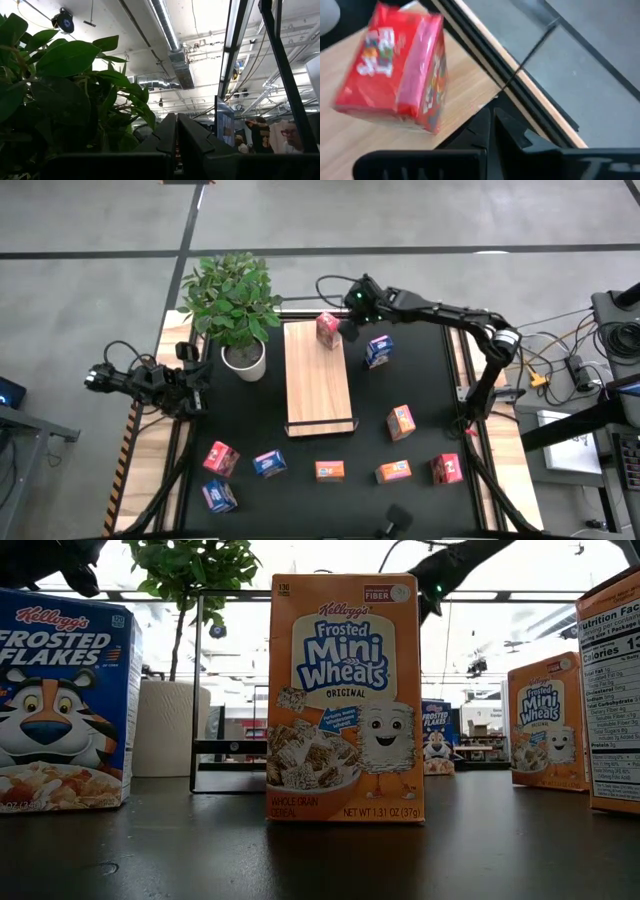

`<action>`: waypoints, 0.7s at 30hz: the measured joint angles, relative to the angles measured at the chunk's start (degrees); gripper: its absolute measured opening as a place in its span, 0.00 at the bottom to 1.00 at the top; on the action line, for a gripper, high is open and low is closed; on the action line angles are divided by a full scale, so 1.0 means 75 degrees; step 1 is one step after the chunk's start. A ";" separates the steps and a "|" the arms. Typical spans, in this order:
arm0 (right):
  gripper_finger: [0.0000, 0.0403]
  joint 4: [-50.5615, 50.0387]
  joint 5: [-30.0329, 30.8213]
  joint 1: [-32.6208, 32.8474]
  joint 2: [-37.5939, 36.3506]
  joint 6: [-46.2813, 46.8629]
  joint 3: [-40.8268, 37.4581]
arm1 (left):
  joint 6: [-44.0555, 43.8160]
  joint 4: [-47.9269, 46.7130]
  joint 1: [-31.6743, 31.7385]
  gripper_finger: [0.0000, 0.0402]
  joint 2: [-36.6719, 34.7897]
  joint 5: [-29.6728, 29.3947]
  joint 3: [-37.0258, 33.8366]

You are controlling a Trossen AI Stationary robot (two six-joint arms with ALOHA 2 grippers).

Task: Stack cereal on shelf
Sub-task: Put the top red cereal box on the shelf

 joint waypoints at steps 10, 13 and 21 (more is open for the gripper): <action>0.03 0.1672 -0.1262 0.0084 0.0109 0.0427 -0.1021 | 0.0003 0.0002 -0.0001 0.00 0.0000 0.0000 0.0000; 0.03 0.1668 -0.1270 0.0203 0.0175 0.0432 -0.1045 | 0.0003 0.0006 0.0001 0.00 0.0000 0.0000 0.0000; 0.03 0.1800 -0.1259 0.0417 0.0265 0.0497 -0.1042 | 0.0006 0.0005 0.0001 0.00 0.0000 -0.0003 0.0000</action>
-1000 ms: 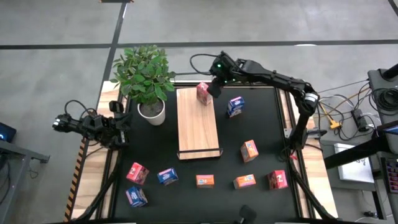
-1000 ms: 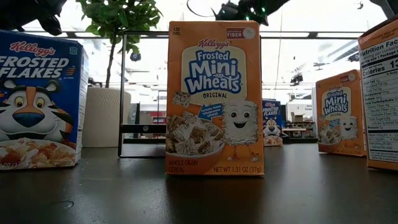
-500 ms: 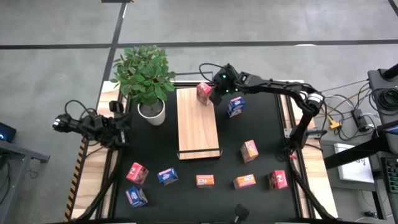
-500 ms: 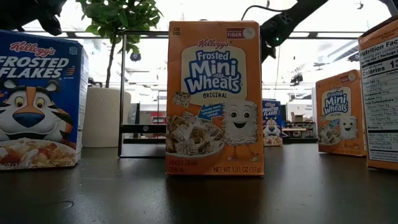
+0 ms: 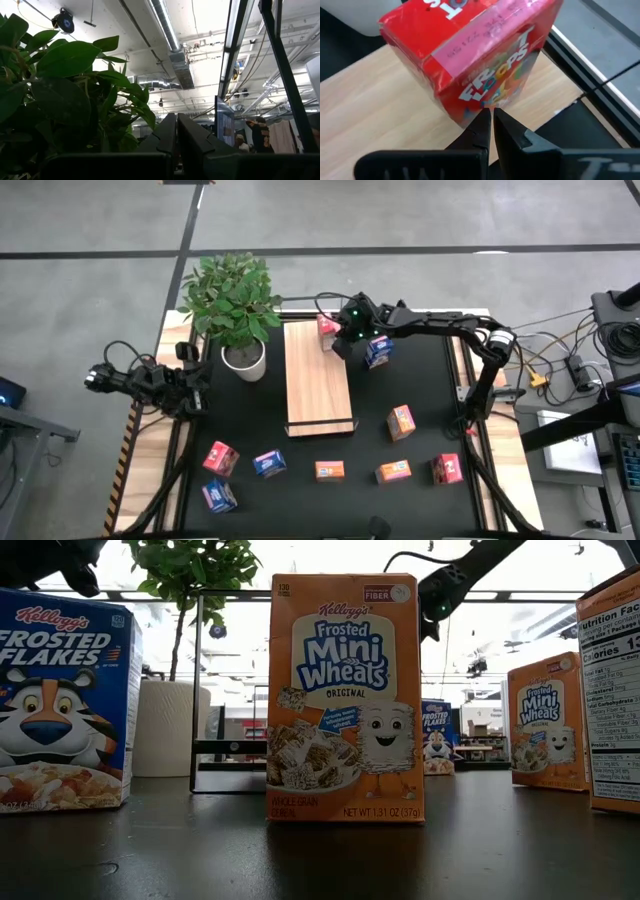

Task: Stack cereal on shelf
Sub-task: Put the top red cereal box on the shelf

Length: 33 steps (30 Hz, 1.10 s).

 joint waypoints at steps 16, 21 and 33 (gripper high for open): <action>0.03 -0.0113 0.0616 0.0050 -0.0129 -0.0178 0.0177 | 0.0000 0.0000 0.0000 0.00 0.0000 0.0000 0.0000; 0.03 0.0403 0.0608 0.0076 0.0236 -0.0286 0.0122 | 0.0000 0.0000 -0.0001 0.00 0.0000 0.0000 0.0000; 0.03 0.1182 0.0539 0.0135 0.0757 -0.0347 0.0187 | 0.0000 0.0000 -0.0003 0.00 0.0000 0.0000 0.0000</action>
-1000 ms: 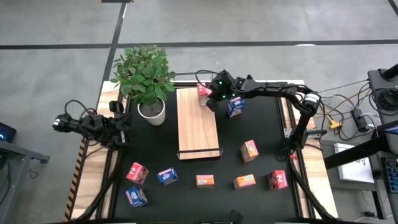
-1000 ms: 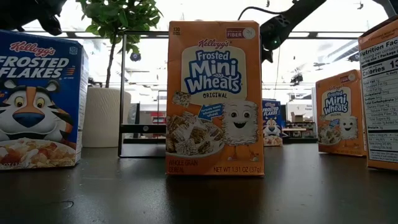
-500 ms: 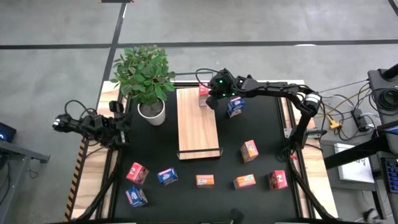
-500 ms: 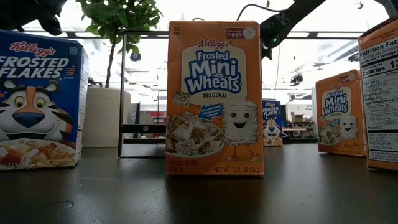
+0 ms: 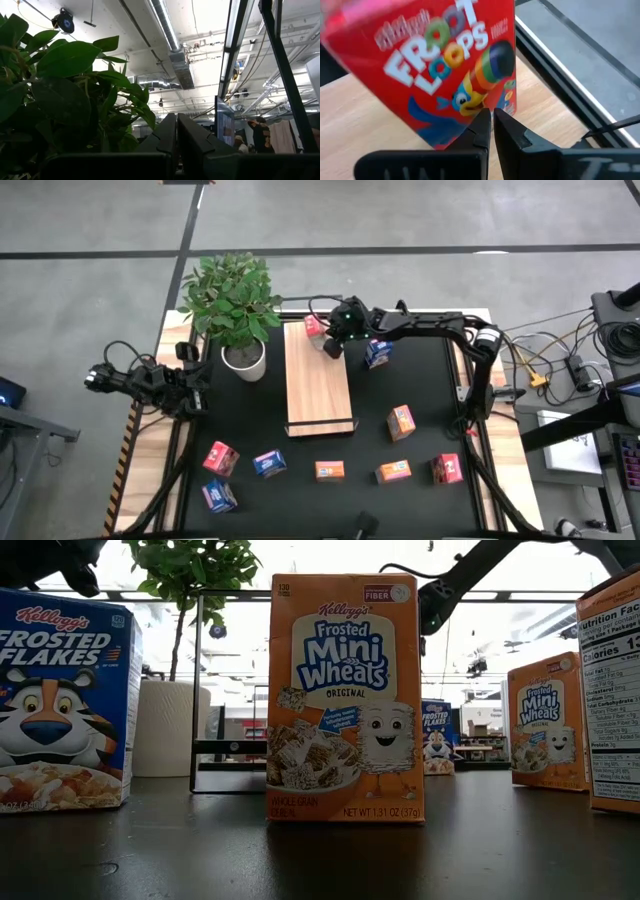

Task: Stack cereal on shelf
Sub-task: Put the top red cereal box on the shelf

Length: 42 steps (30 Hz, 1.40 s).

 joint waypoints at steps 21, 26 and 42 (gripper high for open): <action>0.03 -0.1706 0.0974 0.0000 -0.0896 -0.0275 0.0410 | 0.0003 -0.0002 0.0000 0.00 0.0000 0.0000 0.0000; 0.03 -0.1579 0.1016 -0.0001 -0.1603 -0.0328 0.0404 | 0.0002 0.0000 0.0002 0.00 0.0000 0.0000 0.0000; 0.03 0.0485 -0.0134 0.0096 -0.0833 -0.0261 0.0066 | 0.0002 -0.0006 0.0002 0.00 0.0000 -0.0002 0.0000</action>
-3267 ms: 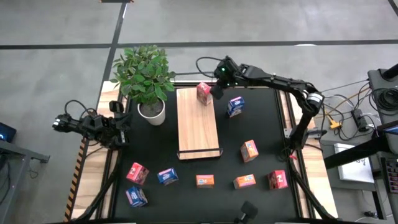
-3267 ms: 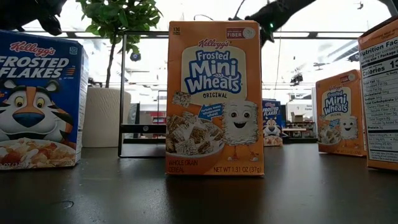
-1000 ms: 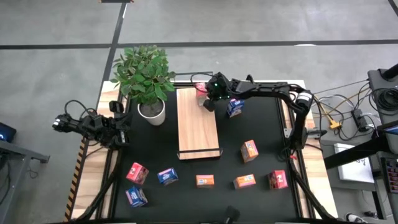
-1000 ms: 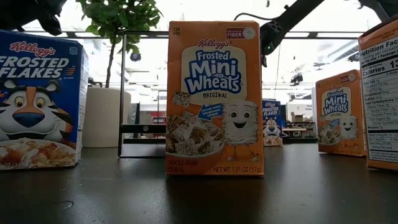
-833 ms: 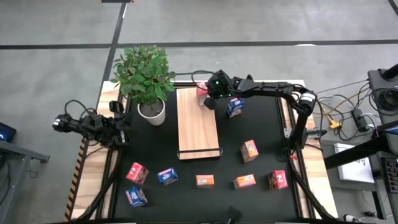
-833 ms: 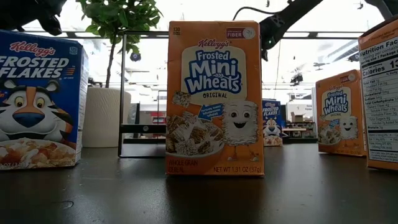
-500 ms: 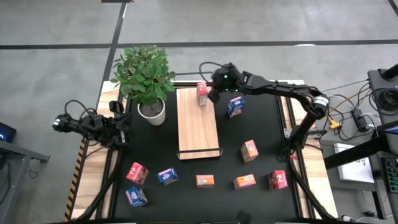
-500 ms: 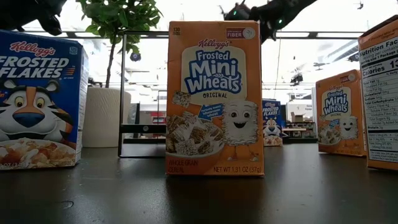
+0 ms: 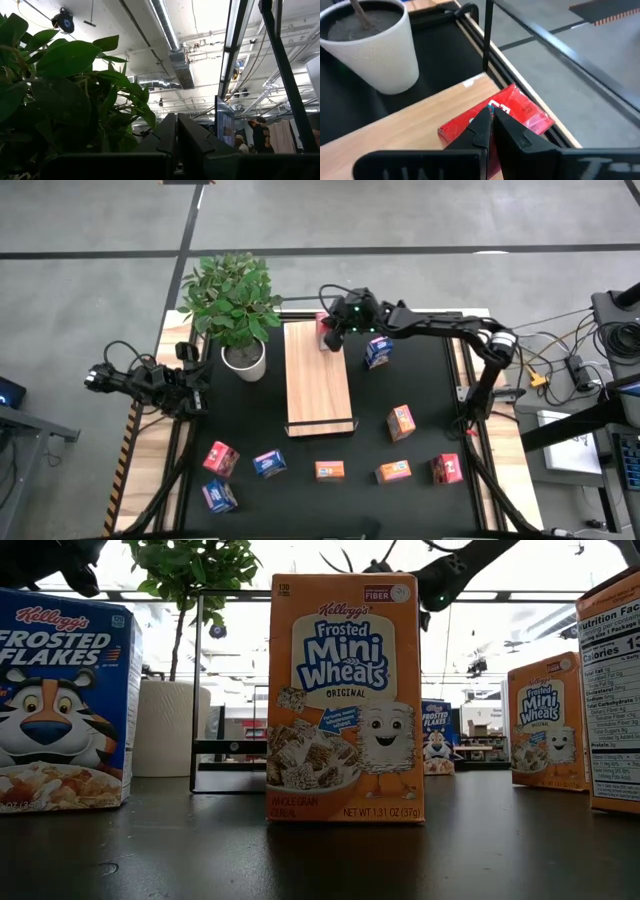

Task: Stack cereal on shelf
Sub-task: Put the top red cereal box on the shelf

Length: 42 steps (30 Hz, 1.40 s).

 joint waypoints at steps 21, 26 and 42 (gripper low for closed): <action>0.03 0.0912 0.0570 0.0155 0.0293 0.0322 0.0036 | -0.0001 0.0000 0.0001 0.00 0.0000 0.0001 -0.0002; 0.03 0.0456 0.0594 0.0169 -0.0043 0.0287 0.0133 | 0.0001 -0.0003 -0.0002 0.00 0.0000 -0.0001 -0.0003; 0.03 -0.2110 0.0622 -0.0472 -0.0275 0.0474 0.0367 | 0.0062 -0.0007 0.0001 0.00 0.0000 -0.0004 -0.0002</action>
